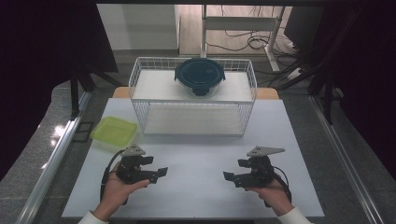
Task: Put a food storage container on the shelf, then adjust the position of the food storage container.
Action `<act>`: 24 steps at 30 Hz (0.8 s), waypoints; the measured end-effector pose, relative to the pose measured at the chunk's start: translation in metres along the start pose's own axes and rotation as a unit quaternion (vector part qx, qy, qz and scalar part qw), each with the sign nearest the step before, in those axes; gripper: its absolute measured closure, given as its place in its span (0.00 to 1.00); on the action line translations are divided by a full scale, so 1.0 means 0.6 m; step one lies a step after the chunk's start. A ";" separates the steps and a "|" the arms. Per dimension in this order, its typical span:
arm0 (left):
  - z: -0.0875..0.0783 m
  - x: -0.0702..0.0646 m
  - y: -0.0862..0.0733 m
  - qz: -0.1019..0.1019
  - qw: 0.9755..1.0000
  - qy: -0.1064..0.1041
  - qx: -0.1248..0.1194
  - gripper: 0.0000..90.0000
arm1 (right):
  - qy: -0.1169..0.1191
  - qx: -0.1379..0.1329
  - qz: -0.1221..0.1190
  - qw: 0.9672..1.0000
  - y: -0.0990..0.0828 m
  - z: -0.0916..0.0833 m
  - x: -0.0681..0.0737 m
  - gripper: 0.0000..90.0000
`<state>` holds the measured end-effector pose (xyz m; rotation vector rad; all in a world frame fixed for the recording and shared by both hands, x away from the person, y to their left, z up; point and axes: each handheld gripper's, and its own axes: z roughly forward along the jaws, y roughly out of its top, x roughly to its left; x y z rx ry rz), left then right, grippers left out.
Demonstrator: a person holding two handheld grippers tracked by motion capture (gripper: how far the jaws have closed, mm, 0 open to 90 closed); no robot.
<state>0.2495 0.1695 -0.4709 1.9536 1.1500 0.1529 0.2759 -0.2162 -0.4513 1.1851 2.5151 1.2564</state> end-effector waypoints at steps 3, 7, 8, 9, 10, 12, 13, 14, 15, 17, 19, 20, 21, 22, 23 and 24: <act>0.001 -0.002 -0.001 0.005 1.000 0.001 0.002 0.27 | -0.004 0.002 -0.007 1.000 -0.002 0.000 0.004 0.21; 0.001 -0.007 -0.003 0.017 1.000 0.014 0.004 0.27 | -0.004 -0.002 -0.007 1.000 0.000 0.000 0.003 0.21; 0.001 -0.007 -0.002 0.017 1.000 0.014 0.003 0.26 | -0.004 -0.002 -0.007 1.000 0.001 0.000 0.002 0.21; 0.001 -0.006 -0.001 0.016 1.000 0.012 0.002 0.26 | -0.005 -0.002 -0.004 1.000 0.001 0.001 0.001 0.21; 0.001 -0.005 0.000 0.016 1.000 0.011 0.002 0.26 | -0.004 -0.003 -0.004 1.000 0.001 0.002 -0.001 0.21; 0.000 -0.003 0.001 0.019 1.000 0.012 0.001 0.27 | -0.004 -0.001 -0.001 1.000 0.002 0.004 -0.004 0.21; 0.000 -0.001 0.000 0.020 1.000 0.014 0.002 0.27 | -0.005 -0.001 0.000 1.000 0.003 0.005 -0.005 0.21; 0.001 0.002 -0.001 0.020 1.000 0.015 0.004 0.27 | -0.005 -0.002 0.000 1.000 0.005 0.006 -0.006 0.21; 0.000 0.006 -0.001 0.020 1.000 0.016 0.006 0.27 | -0.005 -0.002 0.002 1.000 0.007 0.007 -0.007 0.21; -0.005 0.014 -0.002 0.014 1.000 0.019 0.004 0.29 | -0.005 0.000 0.002 1.000 0.009 0.011 -0.009 0.21; -0.014 0.025 0.001 0.007 1.000 0.023 -0.001 0.30 | -0.005 0.003 0.002 1.000 0.010 0.015 -0.009 0.21; -0.018 0.029 0.002 0.006 1.000 0.025 -0.003 0.31 | -0.005 0.003 0.000 1.000 0.010 0.016 -0.009 0.21; -0.025 0.036 0.006 0.003 0.999 0.032 -0.006 0.32 | -0.005 0.004 -0.002 1.000 0.010 0.017 -0.008 0.21; -0.029 0.041 0.008 0.001 0.999 0.038 -0.009 0.34 | -0.006 0.006 -0.004 1.000 0.010 0.017 -0.008 0.21; -0.033 0.046 0.010 0.001 0.999 0.044 -0.010 0.35 | -0.006 0.006 -0.006 1.000 0.009 0.016 -0.007 0.21; -0.039 0.055 0.014 0.003 0.998 0.056 -0.010 0.36 | -0.007 0.006 -0.006 1.000 0.008 0.015 -0.007 0.21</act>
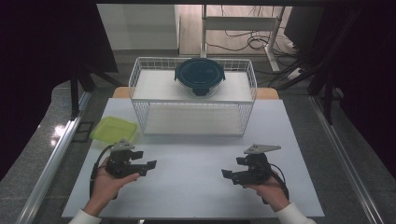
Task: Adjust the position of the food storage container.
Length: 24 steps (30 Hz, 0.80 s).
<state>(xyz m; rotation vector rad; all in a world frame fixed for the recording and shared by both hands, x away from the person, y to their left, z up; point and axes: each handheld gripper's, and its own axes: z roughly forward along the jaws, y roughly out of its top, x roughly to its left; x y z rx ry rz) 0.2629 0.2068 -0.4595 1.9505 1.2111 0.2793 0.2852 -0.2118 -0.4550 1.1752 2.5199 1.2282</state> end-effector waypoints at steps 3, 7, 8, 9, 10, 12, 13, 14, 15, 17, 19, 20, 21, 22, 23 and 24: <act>-0.012 0.028 0.014 -0.002 1.000 0.024 0.008 0.40 | -0.005 0.001 0.001 1.000 -0.006 -0.007 0.000 0.21; -0.025 0.071 0.039 0.001 0.999 0.048 0.026 0.45 | -0.008 0.002 0.002 1.000 -0.012 -0.011 0.003 0.21; -0.030 0.087 0.047 -0.002 0.998 0.054 0.029 0.46 | -0.009 0.002 0.001 1.000 -0.013 -0.010 0.004 0.21; -0.033 0.100 0.053 -0.005 0.998 0.058 0.029 0.47 | -0.010 0.003 0.001 1.000 -0.014 -0.010 0.005 0.21; -0.036 0.113 0.060 -0.008 0.998 0.065 0.026 0.48 | -0.010 0.004 -0.002 1.000 -0.015 -0.010 0.005 0.21; -0.039 0.139 0.072 -0.012 0.996 0.082 0.028 0.53 | -0.016 0.007 -0.009 1.000 -0.017 -0.011 0.005 0.21; -0.040 0.152 0.078 -0.016 0.995 0.091 0.028 0.55 | -0.020 0.008 -0.010 1.000 -0.019 -0.011 0.004 0.21; -0.041 0.161 0.083 -0.018 0.995 0.096 0.031 0.60 | -0.022 0.007 -0.010 1.000 -0.020 -0.011 0.003 0.21; -0.040 0.177 0.090 -0.022 0.993 0.106 0.038 0.65 | -0.023 0.007 -0.008 1.000 -0.020 -0.012 0.002 0.21; -0.039 0.199 0.102 -0.023 0.991 0.119 0.049 0.71 | -0.021 0.008 0.000 1.000 -0.023 -0.013 0.000 0.21; -0.034 0.221 0.114 -0.019 0.989 0.135 0.063 0.75 | -0.023 0.010 0.002 1.000 -0.024 -0.014 -0.001 0.21; -0.031 0.233 0.120 -0.021 0.987 0.141 0.070 0.79 | -0.024 0.010 0.002 1.000 -0.025 -0.015 -0.001 0.21; -0.029 0.241 0.124 -0.022 0.987 0.143 0.074 0.82 | -0.025 0.010 0.002 1.000 -0.026 -0.015 -0.001 0.21; -0.025 0.256 0.130 -0.025 0.986 0.146 0.082 0.85 | -0.025 0.010 0.003 1.000 -0.026 -0.015 -0.001 0.21; -0.021 0.268 0.134 -0.029 0.984 0.150 0.088 0.87 | -0.026 0.011 0.003 1.000 -0.026 -0.015 -0.001 0.21; -0.017 0.278 0.137 -0.032 0.983 0.154 0.095 0.90 | -0.027 0.012 0.003 1.000 -0.027 -0.014 -0.001 0.21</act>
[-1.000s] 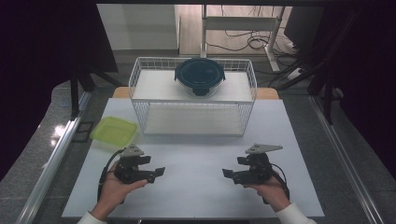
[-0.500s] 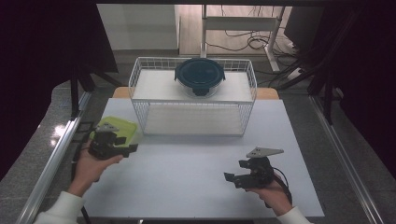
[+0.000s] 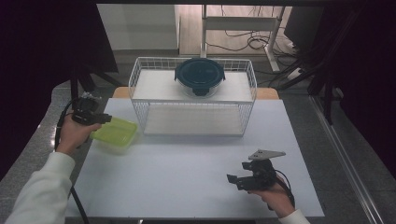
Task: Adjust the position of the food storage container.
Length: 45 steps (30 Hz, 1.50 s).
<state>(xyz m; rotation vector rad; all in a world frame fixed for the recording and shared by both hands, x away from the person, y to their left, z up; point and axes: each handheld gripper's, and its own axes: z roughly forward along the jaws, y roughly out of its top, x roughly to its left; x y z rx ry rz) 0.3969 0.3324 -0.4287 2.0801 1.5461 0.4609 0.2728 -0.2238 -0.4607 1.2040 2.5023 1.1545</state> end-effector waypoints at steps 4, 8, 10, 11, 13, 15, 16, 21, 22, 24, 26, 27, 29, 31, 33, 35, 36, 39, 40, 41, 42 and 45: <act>0.023 0.024 0.016 -0.008 1.000 0.012 0.022 0.98 | -0.003 0.003 0.000 1.000 -0.001 0.003 -0.001 0.21; 0.052 0.041 0.022 0.005 0.998 0.039 0.047 1.00 | -0.004 0.003 0.003 1.000 -0.002 0.003 -0.003 0.21; 0.066 0.052 0.021 0.001 0.998 0.041 0.055 1.00 | -0.005 0.004 0.002 1.000 -0.003 0.003 -0.003 0.21; 0.070 0.056 0.021 0.002 0.997 0.044 0.057 1.00 | -0.005 0.005 0.002 1.000 -0.003 0.003 -0.003 0.21; 0.076 0.069 0.020 -0.004 0.997 0.049 0.059 1.00 | -0.005 0.006 0.002 1.000 -0.003 0.002 -0.003 0.22; 0.080 0.082 0.022 -0.011 0.997 0.053 0.059 1.00 | -0.006 0.003 0.003 1.000 -0.003 0.000 -0.003 0.22; 0.082 0.089 0.023 -0.013 0.997 0.052 0.061 1.00 | -0.006 0.003 0.003 1.000 -0.003 0.000 -0.004 0.22; 0.108 0.111 0.020 -0.012 0.995 0.057 0.084 1.00 | -0.009 0.007 0.004 1.000 -0.004 0.002 -0.006 0.22; 0.114 0.114 0.019 -0.010 0.994 0.057 0.087 1.00 | -0.010 0.008 0.005 1.000 -0.004 0.003 -0.006 0.22; 0.121 0.117 0.018 -0.012 0.994 0.057 0.087 1.00 | -0.012 0.010 0.005 1.000 -0.005 0.006 -0.006 0.22; 0.126 0.120 0.019 -0.013 0.994 0.060 0.090 1.00 | -0.012 0.013 0.005 1.000 -0.006 0.008 -0.006 0.22; 0.130 0.121 0.020 -0.012 0.994 0.064 0.091 1.00 | -0.010 0.015 0.004 1.000 -0.006 0.009 -0.006 0.22; 0.138 0.119 0.020 -0.010 0.993 0.066 0.096 1.00 | -0.011 0.017 0.003 1.000 -0.007 0.010 -0.006 0.22; 0.146 0.117 0.021 -0.005 0.993 0.066 0.103 1.00 | -0.011 0.015 0.003 1.000 -0.008 0.010 -0.004 0.22; 0.155 0.114 0.022 0.000 0.992 0.073 0.107 1.00 | -0.012 0.017 0.003 1.000 -0.008 0.009 -0.004 0.22; 0.160 0.112 0.024 0.001 0.992 0.070 0.108 1.00 | -0.012 0.015 0.005 1.000 -0.009 0.009 -0.006 0.22; 0.162 0.110 0.025 0.003 0.992 0.072 0.108 1.00 | -0.012 0.014 0.005 1.000 -0.009 0.009 -0.006 0.22; 0.168 0.102 0.027 0.015 0.992 0.061 0.109 1.00 | -0.013 0.015 0.008 1.000 -0.010 0.009 -0.009 0.22; 0.169 0.098 0.029 0.023 0.992 0.060 0.110 1.00 | -0.014 0.014 0.008 1.000 -0.010 0.009 -0.010 0.22; 0.170 0.094 0.030 0.027 0.992 0.059 0.108 1.00 | -0.014 0.015 0.010 1.000 -0.010 0.009 -0.011 0.22; 0.171 0.092 0.031 0.030 0.992 0.055 0.107 1.00 | -0.014 0.015 0.010 1.000 -0.010 0.009 -0.011 0.22; 0.172 0.083 0.033 0.044 0.993 0.046 0.104 1.00 | -0.013 0.015 0.012 1.000 -0.010 0.009 -0.011 0.22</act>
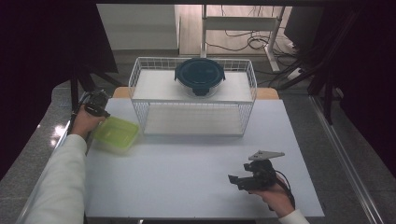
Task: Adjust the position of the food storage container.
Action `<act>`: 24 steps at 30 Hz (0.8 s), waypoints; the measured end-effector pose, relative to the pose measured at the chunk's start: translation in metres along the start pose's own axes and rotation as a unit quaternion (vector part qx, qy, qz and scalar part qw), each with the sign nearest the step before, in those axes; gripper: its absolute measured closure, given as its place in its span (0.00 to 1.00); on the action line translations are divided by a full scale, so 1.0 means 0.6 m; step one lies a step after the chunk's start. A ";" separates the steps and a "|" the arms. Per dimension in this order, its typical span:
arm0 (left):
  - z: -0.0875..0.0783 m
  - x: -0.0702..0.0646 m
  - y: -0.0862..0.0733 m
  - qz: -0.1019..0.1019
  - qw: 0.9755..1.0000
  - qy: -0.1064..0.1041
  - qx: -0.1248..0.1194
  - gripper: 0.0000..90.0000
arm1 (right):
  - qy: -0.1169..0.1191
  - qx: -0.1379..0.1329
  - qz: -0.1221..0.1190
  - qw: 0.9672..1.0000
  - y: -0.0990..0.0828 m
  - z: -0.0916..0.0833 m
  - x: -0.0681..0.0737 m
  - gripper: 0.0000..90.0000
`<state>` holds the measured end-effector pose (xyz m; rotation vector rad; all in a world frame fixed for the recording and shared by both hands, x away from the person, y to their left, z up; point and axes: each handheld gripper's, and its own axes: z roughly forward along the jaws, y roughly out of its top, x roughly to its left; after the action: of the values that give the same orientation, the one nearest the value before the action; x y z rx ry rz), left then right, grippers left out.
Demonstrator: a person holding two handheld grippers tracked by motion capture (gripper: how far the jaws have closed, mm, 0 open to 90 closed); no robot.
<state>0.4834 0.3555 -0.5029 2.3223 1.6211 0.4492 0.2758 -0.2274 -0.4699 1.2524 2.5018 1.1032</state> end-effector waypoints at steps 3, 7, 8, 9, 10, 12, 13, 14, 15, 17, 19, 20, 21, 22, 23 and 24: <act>-0.001 -0.010 0.002 0.019 1.000 -0.007 0.005 1.00 | 0.001 -0.002 -0.002 1.000 0.001 0.000 0.001 0.22; -0.006 -0.025 0.002 0.041 0.999 -0.012 0.010 1.00 | 0.003 -0.003 0.000 1.000 0.001 -0.001 0.000 0.22; -0.008 -0.030 0.001 0.046 0.999 -0.011 0.013 1.00 | 0.003 -0.003 0.000 1.000 0.001 -0.001 -0.001 0.22; -0.009 -0.032 0.001 0.049 0.999 -0.012 0.014 1.00 | 0.002 -0.002 0.000 1.000 0.001 -0.002 -0.001 0.22; -0.010 -0.036 -0.001 0.047 0.999 -0.015 0.014 1.00 | 0.003 -0.003 0.001 1.000 0.001 -0.002 -0.001 0.22; -0.013 -0.040 -0.005 0.046 0.999 -0.021 0.015 1.00 | 0.002 -0.003 0.001 1.000 0.001 -0.002 0.001 0.22; -0.014 -0.041 -0.007 0.043 0.999 -0.024 0.014 1.00 | 0.003 -0.003 0.000 1.000 0.002 -0.003 0.001 0.22; -0.015 -0.044 -0.011 0.037 0.999 -0.029 0.010 1.00 | 0.003 -0.003 -0.001 1.000 0.002 -0.003 0.002 0.22; -0.016 -0.045 -0.014 0.035 0.999 -0.032 0.007 1.00 | 0.004 -0.005 -0.002 1.000 0.002 -0.003 0.003 0.22; -0.018 -0.051 -0.022 0.026 0.999 -0.044 0.005 1.00 | 0.006 -0.005 -0.002 1.000 0.003 -0.004 0.004 0.22; -0.019 -0.058 -0.027 0.022 0.998 -0.053 0.001 1.00 | 0.007 -0.005 -0.003 1.000 0.004 -0.004 0.004 0.22; -0.020 -0.062 -0.030 0.023 0.998 -0.056 0.000 1.00 | 0.008 -0.005 -0.003 1.000 0.004 -0.003 0.005 0.22; -0.022 -0.067 -0.032 0.020 0.998 -0.059 -0.002 1.00 | 0.008 -0.005 -0.004 1.000 0.004 -0.003 0.005 0.22; -0.023 -0.072 -0.035 0.022 0.998 -0.061 -0.003 1.00 | 0.008 -0.005 -0.005 1.000 0.004 -0.003 0.005 0.22; -0.025 -0.079 -0.038 0.021 0.997 -0.070 -0.006 1.00 | 0.008 -0.004 -0.006 1.000 0.004 -0.003 0.005 0.22; -0.027 -0.084 -0.041 0.023 0.997 -0.077 -0.007 1.00 | 0.010 -0.006 -0.005 1.000 0.005 -0.003 0.005 0.22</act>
<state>0.4397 0.3171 -0.5026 2.3256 1.4903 0.2835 0.2748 -0.2252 -0.4660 1.2299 2.5101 1.1306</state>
